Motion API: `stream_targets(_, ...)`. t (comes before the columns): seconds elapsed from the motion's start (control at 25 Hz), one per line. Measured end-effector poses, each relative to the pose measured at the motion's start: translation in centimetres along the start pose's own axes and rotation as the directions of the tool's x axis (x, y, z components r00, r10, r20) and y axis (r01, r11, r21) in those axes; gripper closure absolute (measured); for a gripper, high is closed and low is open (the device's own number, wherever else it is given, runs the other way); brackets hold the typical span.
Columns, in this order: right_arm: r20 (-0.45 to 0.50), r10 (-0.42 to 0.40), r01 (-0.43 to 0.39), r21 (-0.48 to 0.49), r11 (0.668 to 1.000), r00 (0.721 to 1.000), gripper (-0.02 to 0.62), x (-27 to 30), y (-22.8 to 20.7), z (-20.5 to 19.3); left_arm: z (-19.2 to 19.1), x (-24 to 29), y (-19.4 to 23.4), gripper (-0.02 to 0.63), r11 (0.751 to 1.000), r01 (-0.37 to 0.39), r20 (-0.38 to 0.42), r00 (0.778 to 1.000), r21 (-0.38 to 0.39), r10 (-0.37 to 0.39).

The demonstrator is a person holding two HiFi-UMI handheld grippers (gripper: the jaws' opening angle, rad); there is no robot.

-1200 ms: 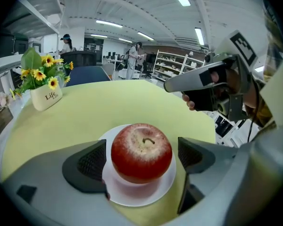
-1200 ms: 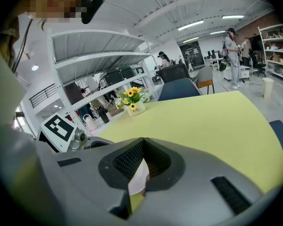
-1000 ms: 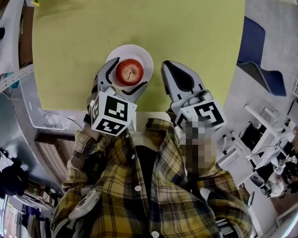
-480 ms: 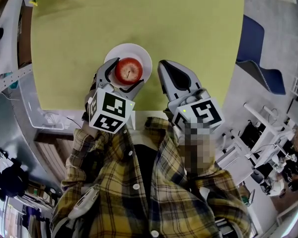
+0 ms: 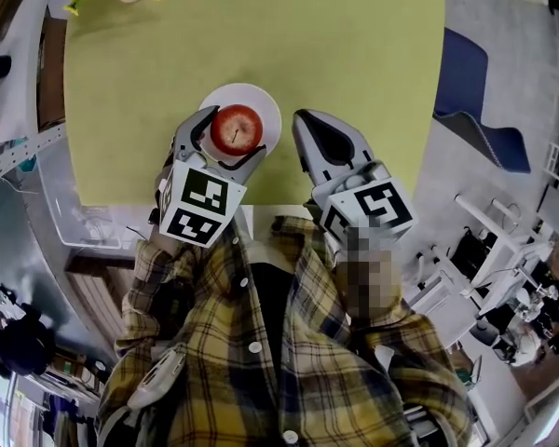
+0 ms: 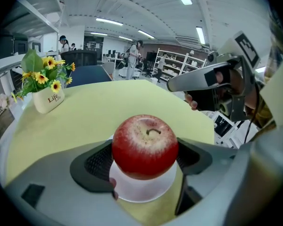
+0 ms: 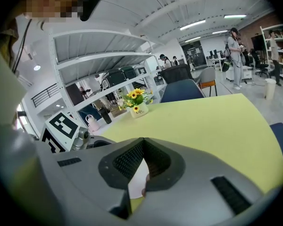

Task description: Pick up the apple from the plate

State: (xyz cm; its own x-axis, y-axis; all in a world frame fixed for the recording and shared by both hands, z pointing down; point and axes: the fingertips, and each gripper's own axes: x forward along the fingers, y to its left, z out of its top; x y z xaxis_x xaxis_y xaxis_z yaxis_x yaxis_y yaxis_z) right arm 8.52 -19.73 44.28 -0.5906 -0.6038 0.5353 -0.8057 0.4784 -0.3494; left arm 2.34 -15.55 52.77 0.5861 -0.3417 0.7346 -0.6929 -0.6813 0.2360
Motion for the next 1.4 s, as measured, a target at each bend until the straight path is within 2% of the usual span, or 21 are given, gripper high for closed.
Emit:
stream_targets(0.52, 0.089, 0.012, -0.006, -0.069, 0.998, 0.996, 0.598, -2.5, 2.3, 5.2, 6.7, -5.6, -0.6, 0.189, 0.997, 0.003, 0.089, 0.996, 0.073, -0.009)
stream_targets(0.8, 0.127, 0.025, -0.017, -0.061, 0.998, 0.992, 0.598, -4.5, 3.0, 6.8, 8.2, -8.3, -1.8, 0.190, 0.994, 0.003, 0.092, 0.996, 0.107, -0.013)
stream_targets(1.12, 0.144, 0.045, -0.033, -0.083, 0.996, 0.989, 0.598, -6.6, 3.6, 7.7, 10.5, -11.3, -4.4, 0.189, 0.992, 0.025, 0.139, 0.989, 0.124, -0.042)
stream_targets(1.4, 0.162, 0.048, -0.033, -0.093, 0.995, 0.986, 0.598, -7.0, 4.0, 8.3, 10.8, -12.3, -4.9, 0.189, 0.991, 0.033, 0.147, 0.988, 0.132, -0.053)
